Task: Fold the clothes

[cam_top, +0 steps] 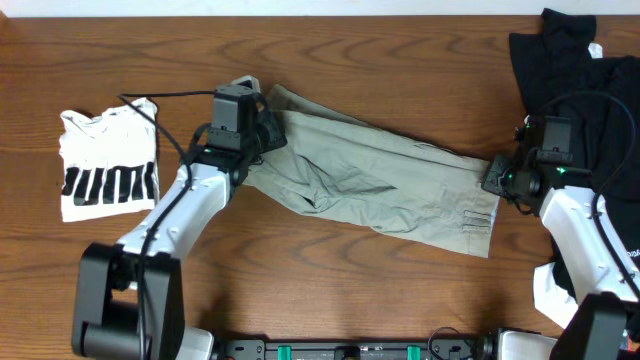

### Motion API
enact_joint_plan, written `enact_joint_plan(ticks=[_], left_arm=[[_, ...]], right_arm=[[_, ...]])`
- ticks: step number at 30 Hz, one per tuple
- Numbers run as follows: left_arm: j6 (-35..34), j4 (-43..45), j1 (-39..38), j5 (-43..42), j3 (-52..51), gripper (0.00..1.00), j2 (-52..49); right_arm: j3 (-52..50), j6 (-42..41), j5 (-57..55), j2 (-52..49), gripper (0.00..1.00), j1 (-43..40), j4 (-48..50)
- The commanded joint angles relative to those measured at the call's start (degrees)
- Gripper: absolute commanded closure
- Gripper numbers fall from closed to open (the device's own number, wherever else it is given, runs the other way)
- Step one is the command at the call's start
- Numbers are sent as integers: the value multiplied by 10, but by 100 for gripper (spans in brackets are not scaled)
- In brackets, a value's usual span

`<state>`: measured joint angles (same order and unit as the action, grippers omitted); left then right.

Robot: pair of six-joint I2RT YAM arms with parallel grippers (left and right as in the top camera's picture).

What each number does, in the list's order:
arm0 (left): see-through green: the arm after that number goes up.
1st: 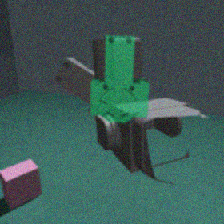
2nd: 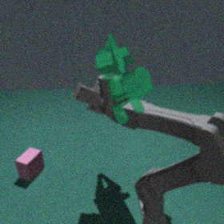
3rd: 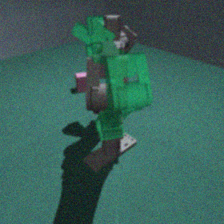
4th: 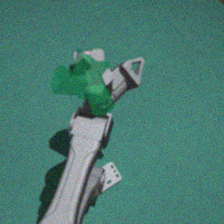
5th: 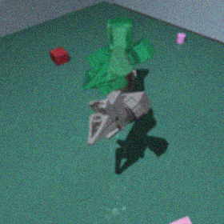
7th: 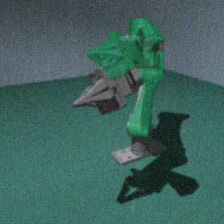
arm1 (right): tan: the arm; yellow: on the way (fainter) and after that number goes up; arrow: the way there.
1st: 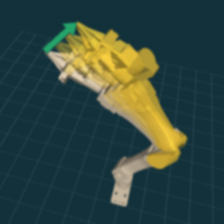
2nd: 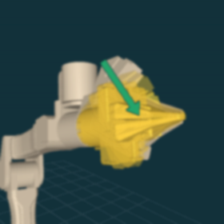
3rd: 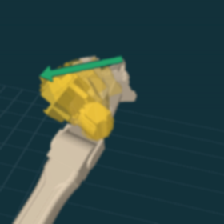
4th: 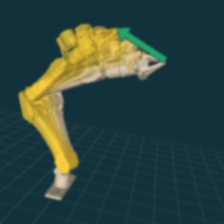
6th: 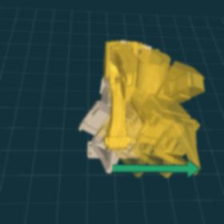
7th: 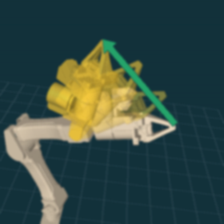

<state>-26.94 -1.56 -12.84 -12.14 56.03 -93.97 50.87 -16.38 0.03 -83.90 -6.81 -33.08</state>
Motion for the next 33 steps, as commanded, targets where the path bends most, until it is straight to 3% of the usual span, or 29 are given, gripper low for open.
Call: enact_joint_plan(ticks=[1,3,5,8,11,16,22,23,28,30,33], left_arm=[[11,6,-2,12,12,83,-2],[19,9,-1,12,12,58,0],[27,12,-1,12,12,46,3],[45,15,0,12,12,39,12],[44,23,7,12,12,39,29],[44,18,36,12,12,37,83],[44,-133,39,10,12,37,159],[44,-168,36,10,12,40,167],[44,-275,13,8,11,86,170],[45,-276,-4,8,5,91,161],[44,-250,-23,8,2,91,139]], right_arm=[[4,-3,-21,-4,72,-4,6],[4,-3,-23,-3,66,-4,10],[5,-3,-31,-3,61,-5,11],[10,-3,-46,-3,57,-10,12],[20,-3,-45,-3,57,-18,8],[60,9,-20,6,64,-22,-30],[103,99,144,45,73,-21,-113],[103,122,176,54,73,-18,-127],[101,180,216,61,81,11,-209],[91,191,211,56,81,31,-217],[79,192,186,43,82,51,-207]])
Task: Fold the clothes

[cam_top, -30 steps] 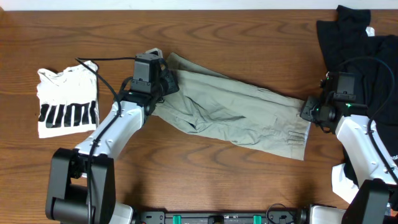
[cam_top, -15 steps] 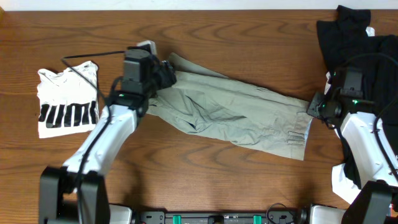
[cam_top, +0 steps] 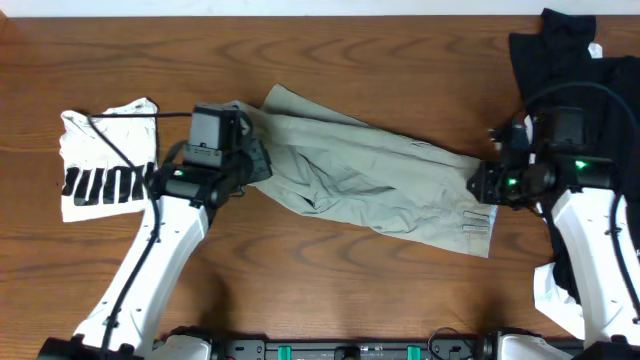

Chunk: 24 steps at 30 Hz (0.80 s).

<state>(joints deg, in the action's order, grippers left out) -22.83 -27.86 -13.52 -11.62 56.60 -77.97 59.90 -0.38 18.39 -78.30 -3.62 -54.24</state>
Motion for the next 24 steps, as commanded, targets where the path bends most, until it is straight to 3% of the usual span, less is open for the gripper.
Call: enact_joint_plan(ticks=[1,11,20,24], left_arm=[[3,24,-22,3,-4,91,-31],[3,129,-45,3,-4,91,-166],[-4,441,-45,23,-4,91,-251],[-21,506,-44,66,-4,91,-269]], right_arm=[[-13,32,-4,-19,82,23,8],[-15,26,-26,-119,82,29,56],[-15,-121,-158,-180,81,29,201],[-15,-134,-158,-181,80,29,237]])
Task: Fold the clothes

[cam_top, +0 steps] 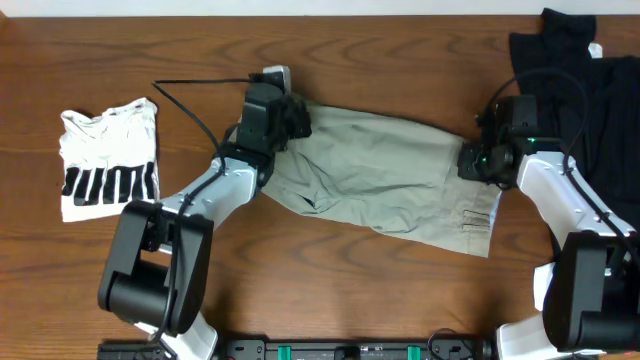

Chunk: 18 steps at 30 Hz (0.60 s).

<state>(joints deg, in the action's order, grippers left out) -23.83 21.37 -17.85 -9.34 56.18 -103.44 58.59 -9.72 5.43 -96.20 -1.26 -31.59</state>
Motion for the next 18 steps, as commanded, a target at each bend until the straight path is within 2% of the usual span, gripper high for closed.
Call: enact_joint_plan(ticks=[1,6,9,13,18], left_arm=[[-11,14,-1,55,0,91,-15],[-10,-16,1,72,0,91,-17],[-9,-69,1,40,0,91,-16],[25,-151,1,28,0,91,-16],[65,-163,1,61,0,91,-16]], right_arm=[[-2,-40,-29,-2,80,6,14],[-2,-40,-37,-2,79,5,7],[-2,-40,-44,-2,79,5,-3],[-2,-40,-49,-2,79,5,-16],[-2,-40,-48,-2,79,5,-43]])
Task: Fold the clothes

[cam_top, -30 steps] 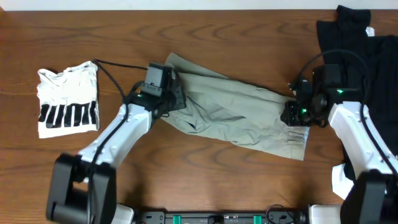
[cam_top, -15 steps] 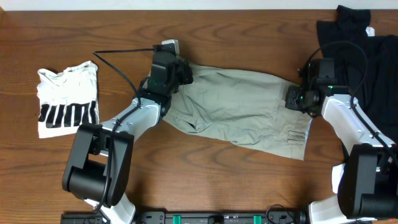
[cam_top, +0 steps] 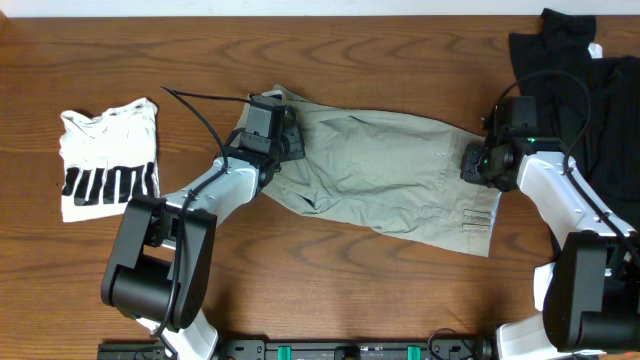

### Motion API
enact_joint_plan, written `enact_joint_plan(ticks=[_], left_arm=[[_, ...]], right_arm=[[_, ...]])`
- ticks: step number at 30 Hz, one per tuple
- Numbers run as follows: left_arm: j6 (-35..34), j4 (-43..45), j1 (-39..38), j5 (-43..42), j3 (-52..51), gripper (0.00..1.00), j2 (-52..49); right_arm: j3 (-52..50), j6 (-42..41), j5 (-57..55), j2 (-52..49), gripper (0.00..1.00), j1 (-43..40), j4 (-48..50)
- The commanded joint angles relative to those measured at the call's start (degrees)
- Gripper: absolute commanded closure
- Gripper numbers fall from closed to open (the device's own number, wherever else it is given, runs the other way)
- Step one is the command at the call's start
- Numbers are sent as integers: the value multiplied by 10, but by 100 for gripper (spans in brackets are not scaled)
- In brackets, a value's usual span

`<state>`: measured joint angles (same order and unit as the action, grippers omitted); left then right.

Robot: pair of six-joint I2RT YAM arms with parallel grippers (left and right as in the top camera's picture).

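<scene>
Khaki shorts (cam_top: 385, 180) lie spread across the middle of the table, their long axis running left to right. My left gripper (cam_top: 288, 140) is at the shorts' upper left end and looks shut on the fabric there. At the upper right edge of the shorts my right gripper (cam_top: 472, 165) is down on the cloth and seems shut on it. The wrists partly hide the fingers of both. The lower right corner with a label (cam_top: 478, 222) lies flat.
A folded white shirt with a black pattern (cam_top: 108, 162) lies at the far left. A heap of black clothes (cam_top: 580, 70) fills the back right corner, and something white (cam_top: 548, 290) shows under the right arm.
My left gripper has shifted a little toward the front and left, the right gripper slightly toward the front. The shorts' top edge now reaches a bit farther right.
At first the shorts lay slanted, with a gripper at each end. Then both arms stood higher at those ends. After that the left end was drawn right and the right end back, leaving the top edge nearly level. Now both grippers sit slightly nearer the front.
</scene>
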<state>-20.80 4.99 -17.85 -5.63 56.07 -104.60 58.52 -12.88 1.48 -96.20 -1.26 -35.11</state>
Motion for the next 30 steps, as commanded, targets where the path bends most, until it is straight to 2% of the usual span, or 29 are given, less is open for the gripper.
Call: enact_joint_plan(ticks=[1,7,14,22,26,30], left_arm=[[39,2,1,40,2,91,-5],[94,28,2,49,2,91,-29],[101,97,15,49,11,91,-88],[101,273,42,65,45,93,-110],[100,255,55,65,85,92,-109],[100,151,62,63,101,92,-90]], right_arm=[[-1,-8,-8,-2,79,5,-16],[-1,-8,-8,-2,79,5,-34],[-1,-8,-8,-2,79,5,-42],[-1,-8,-8,-2,80,6,-52],[-1,-8,-8,-2,80,6,-57],[-1,-8,-8,-2,80,6,-61]])
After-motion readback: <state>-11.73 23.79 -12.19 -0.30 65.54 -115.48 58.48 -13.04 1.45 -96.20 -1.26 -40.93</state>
